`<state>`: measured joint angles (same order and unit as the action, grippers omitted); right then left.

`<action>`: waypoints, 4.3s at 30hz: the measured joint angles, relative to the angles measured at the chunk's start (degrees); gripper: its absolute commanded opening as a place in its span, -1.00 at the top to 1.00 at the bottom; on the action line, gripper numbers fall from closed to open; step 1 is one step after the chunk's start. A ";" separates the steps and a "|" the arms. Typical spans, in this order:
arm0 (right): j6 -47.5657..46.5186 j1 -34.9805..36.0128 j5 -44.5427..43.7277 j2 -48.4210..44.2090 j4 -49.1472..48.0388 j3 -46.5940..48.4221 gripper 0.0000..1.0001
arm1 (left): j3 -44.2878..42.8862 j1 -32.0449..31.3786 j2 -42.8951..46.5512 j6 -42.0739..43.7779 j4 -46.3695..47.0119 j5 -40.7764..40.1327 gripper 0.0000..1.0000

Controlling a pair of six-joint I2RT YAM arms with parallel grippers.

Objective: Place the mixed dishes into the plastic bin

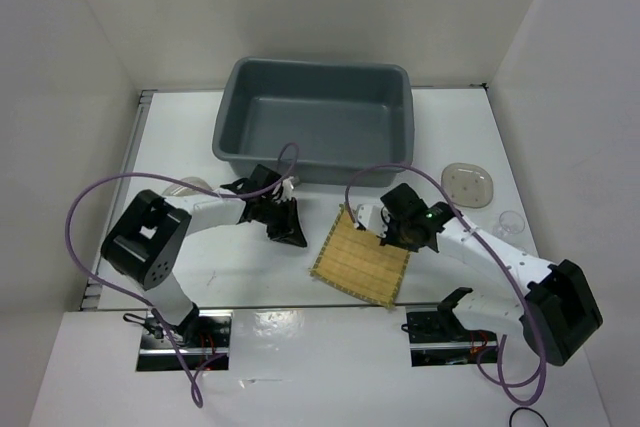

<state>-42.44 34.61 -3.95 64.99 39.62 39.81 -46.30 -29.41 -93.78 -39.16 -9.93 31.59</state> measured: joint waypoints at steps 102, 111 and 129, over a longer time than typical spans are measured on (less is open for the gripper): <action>-8.37 -5.42 -2.43 29.59 3.43 12.37 1.00 | -13.66 -21.20 -6.69 -48.94 -0.63 7.98 -0.61; -9.70 -5.86 -2.23 29.55 3.04 12.37 1.00 | -12.83 -23.39 -9.51 -52.59 5.73 6.47 -0.21; -8.39 -10.45 4.26 23.56 2.16 10.75 1.00 | -15.19 -25.46 -8.61 -52.35 -2.23 0.85 1.00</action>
<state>-50.83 24.16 0.32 88.55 41.78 50.57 -61.49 -54.87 -102.39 -91.50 -12.16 32.45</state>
